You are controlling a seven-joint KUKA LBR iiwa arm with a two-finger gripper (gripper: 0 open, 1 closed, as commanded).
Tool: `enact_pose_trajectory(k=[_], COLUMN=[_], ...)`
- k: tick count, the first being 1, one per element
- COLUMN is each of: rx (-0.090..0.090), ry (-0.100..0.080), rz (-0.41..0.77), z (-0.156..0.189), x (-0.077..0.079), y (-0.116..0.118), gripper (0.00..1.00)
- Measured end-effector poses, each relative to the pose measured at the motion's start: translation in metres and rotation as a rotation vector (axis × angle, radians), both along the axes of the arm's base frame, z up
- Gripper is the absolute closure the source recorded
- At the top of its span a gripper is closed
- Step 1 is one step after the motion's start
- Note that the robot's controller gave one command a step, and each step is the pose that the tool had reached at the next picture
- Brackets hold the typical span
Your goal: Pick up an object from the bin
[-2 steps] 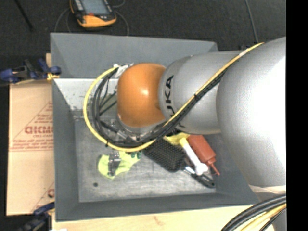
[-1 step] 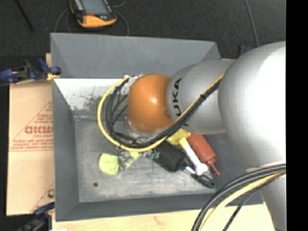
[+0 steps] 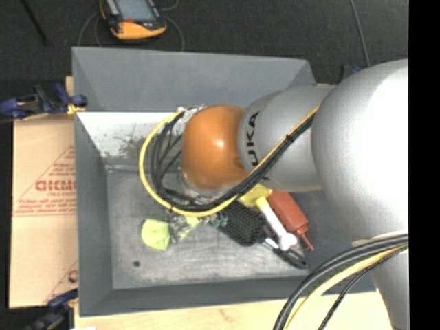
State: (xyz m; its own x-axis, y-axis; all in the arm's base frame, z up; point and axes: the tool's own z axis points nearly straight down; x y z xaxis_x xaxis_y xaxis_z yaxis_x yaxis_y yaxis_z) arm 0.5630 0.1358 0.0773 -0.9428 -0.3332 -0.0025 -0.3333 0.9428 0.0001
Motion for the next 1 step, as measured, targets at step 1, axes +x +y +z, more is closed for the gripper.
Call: enact_pose_trajectory(k=[1], rx=[0.000], ry=[-0.001], rz=[0.025], z=[0.1054], x=[-0.0048], y=[0.0010], gripper=[1.00])
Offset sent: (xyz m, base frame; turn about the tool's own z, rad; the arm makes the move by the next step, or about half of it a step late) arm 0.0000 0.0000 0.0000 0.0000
